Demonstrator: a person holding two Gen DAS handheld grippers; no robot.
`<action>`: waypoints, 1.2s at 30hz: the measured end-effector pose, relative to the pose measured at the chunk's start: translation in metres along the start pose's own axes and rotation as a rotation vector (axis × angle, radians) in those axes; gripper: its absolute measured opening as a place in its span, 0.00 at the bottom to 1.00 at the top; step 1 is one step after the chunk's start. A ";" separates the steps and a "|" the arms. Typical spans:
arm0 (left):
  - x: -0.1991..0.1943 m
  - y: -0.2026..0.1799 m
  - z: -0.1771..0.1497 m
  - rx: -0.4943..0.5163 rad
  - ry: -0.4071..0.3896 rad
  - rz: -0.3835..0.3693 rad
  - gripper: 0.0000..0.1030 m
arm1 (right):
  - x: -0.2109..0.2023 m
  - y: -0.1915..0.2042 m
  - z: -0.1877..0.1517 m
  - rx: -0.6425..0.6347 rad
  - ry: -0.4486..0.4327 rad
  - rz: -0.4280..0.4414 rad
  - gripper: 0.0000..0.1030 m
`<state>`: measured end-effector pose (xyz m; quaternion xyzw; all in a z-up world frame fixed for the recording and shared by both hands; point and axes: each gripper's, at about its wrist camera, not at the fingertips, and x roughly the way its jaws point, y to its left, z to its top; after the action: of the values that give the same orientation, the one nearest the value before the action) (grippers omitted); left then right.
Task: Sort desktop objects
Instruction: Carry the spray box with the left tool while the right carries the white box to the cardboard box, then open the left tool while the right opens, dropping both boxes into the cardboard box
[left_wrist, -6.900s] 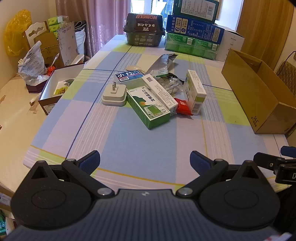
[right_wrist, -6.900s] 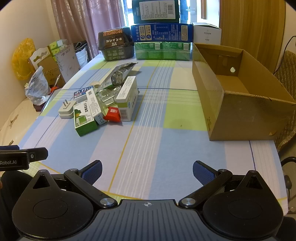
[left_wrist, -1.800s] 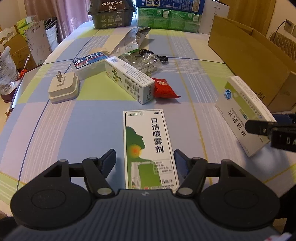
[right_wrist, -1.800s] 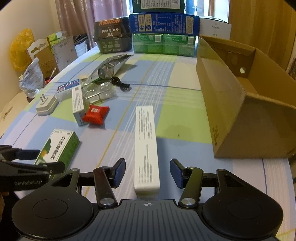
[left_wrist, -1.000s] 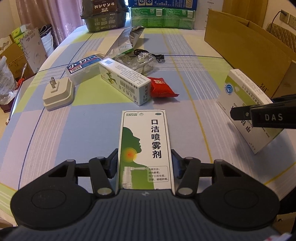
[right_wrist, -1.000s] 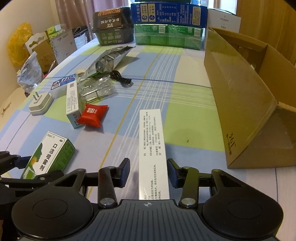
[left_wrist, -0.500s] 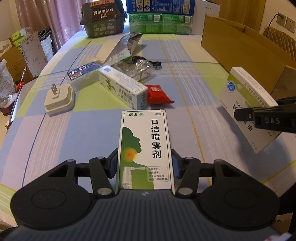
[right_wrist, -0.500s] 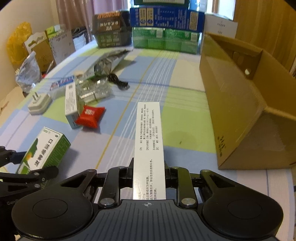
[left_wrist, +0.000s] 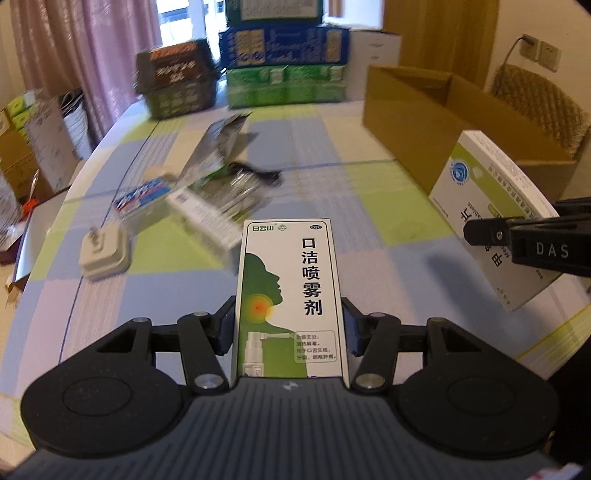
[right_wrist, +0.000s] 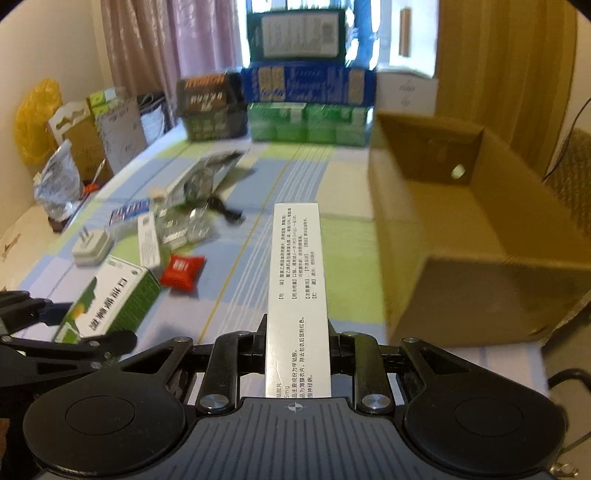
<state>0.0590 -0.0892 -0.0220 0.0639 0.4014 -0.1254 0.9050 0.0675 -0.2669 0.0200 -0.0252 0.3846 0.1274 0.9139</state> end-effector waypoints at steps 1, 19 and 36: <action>-0.002 -0.005 0.005 0.006 -0.008 -0.012 0.49 | -0.006 -0.004 0.004 0.002 -0.013 -0.005 0.20; 0.016 -0.137 0.136 0.132 -0.116 -0.248 0.49 | -0.033 -0.149 0.083 0.116 -0.120 -0.146 0.20; 0.081 -0.196 0.177 0.168 -0.071 -0.278 0.49 | 0.008 -0.214 0.091 0.184 -0.077 -0.151 0.20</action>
<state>0.1828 -0.3299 0.0334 0.0785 0.3621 -0.2846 0.8842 0.1900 -0.4584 0.0671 0.0348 0.3564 0.0234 0.9334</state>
